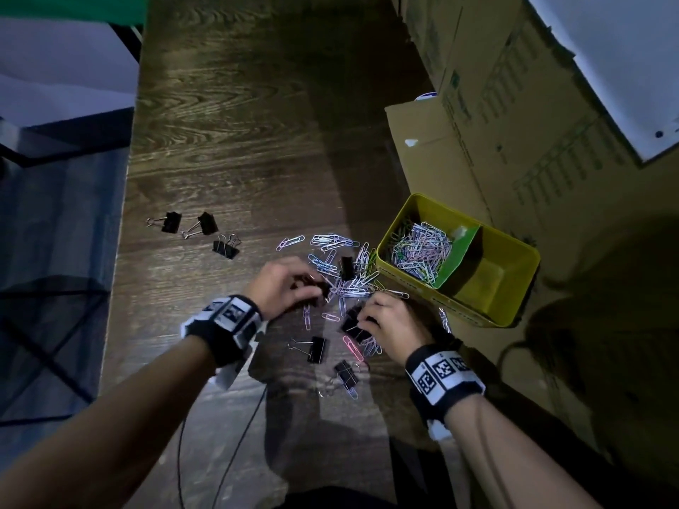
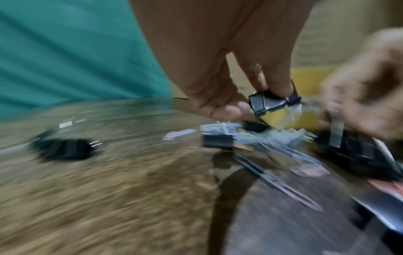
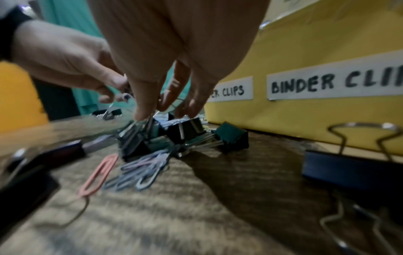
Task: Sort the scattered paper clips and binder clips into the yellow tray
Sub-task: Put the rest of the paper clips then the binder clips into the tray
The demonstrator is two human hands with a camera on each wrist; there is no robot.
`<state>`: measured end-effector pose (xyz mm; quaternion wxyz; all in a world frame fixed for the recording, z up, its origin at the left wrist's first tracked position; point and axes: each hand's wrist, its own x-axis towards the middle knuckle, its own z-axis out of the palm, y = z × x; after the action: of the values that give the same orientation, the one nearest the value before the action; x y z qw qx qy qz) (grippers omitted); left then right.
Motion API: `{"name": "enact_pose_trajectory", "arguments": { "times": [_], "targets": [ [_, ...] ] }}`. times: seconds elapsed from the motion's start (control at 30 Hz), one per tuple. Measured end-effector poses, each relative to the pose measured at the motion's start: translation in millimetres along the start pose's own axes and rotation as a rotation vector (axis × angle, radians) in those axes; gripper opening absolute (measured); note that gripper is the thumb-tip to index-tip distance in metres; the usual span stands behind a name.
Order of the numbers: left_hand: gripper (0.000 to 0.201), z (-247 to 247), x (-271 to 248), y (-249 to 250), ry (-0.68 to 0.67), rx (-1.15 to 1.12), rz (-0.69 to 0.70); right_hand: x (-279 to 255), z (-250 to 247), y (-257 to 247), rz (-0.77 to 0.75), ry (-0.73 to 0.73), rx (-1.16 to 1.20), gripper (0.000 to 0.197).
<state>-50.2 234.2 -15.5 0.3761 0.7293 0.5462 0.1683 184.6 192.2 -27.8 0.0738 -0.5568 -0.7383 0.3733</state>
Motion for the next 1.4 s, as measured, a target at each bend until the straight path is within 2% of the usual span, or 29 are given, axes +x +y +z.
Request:
{"name": "enact_pose_trajectory", "arguments": {
  "times": [0.07,0.13,0.2,0.27,0.33,0.43,0.5,0.6,0.67,0.8,0.87,0.9,1.0,1.13,1.23,1.33,1.4],
  "targets": [
    [0.018,-18.4,-0.7,-9.5,0.082,-0.093,-0.096,-2.5,-10.3,-0.9,-0.042,-0.003,0.0,0.014],
    [0.018,-32.2,1.2,-19.7,0.143,-0.078,-0.174,-6.4,-23.2,-1.9,-0.058,0.073,0.068,0.014],
    [0.017,-38.4,4.9,-32.0,0.168,0.086,-0.218,-10.1,-33.8,0.3,-0.089,0.154,0.102,0.012],
    [0.02,-37.9,8.0,-41.1,0.131,0.234,-0.272,-14.8,-41.4,3.6,-0.093,0.19,0.135,0.01],
    [0.024,-34.7,9.3,-43.3,0.111,0.33,-0.319,-20.1,-47.6,8.8,-0.038,0.217,0.16,0.01],
    [0.038,-24.2,9.5,-30.4,0.285,0.485,-0.304,-30.4,-49.8,18.9,0.033,0.279,0.132,0.008],
    [0.037,-13.9,11.1,-14.2,0.355,0.549,-0.189,-37.7,-44.2,26.8,0.033,0.325,0.097,0.005],
    [0.035,6.5,12.1,-5.4,0.143,0.618,-0.052,-49.4,-36.4,32.9,0.098,0.369,0.061,0.005],
    [0.032,13.4,12.4,-9.8,0.049,0.632,-0.079,-57.1,-32.4,37.9,0.176,0.37,0.021,0.004],
    [0.027,7.4,8.0,-21.1,0.085,0.64,-0.212,-68.2,-21.2,47.8,0.322,0.412,0.042,0.007],
    [0.033,0.2,7.8,-20.3,0.088,0.695,-0.293,-72.3,-21.3,45.3,0.403,0.365,0.038,0.003],
    [0.037,-2.2,9.0,-16.6,0.091,0.71,-0.316,-74.1,-22.2,43.3,0.442,0.332,0.027,0.009],
    [0.045,1.5,21.2,3.8,0.086,0.663,-0.235,-73.2,-28.4,29.5,0.521,0.281,-0.044,0.024],
    [0.058,26.9,45.2,35.6,-0.109,0.603,-0.082,-60.3,-28.4,0.0,0.51,0.278,-0.153,0.03],
    [0.061,45.0,58.0,44.8,-0.231,0.688,-0.031,-49.2,-25.1,-14.6,0.439,0.245,-0.166,0.041],
    [0.049,55.0,65.4,43.3,-0.245,0.733,-0.008,-36.9,-17.1,-13.6,0.407,0.175,-0.205,0.054],
    [0.046,56.1,67.3,38.4,-0.236,0.639,-0.005,-30.9,-11.4,-9.6,0.387,0.135,-0.252,0.053]
  ]
}}
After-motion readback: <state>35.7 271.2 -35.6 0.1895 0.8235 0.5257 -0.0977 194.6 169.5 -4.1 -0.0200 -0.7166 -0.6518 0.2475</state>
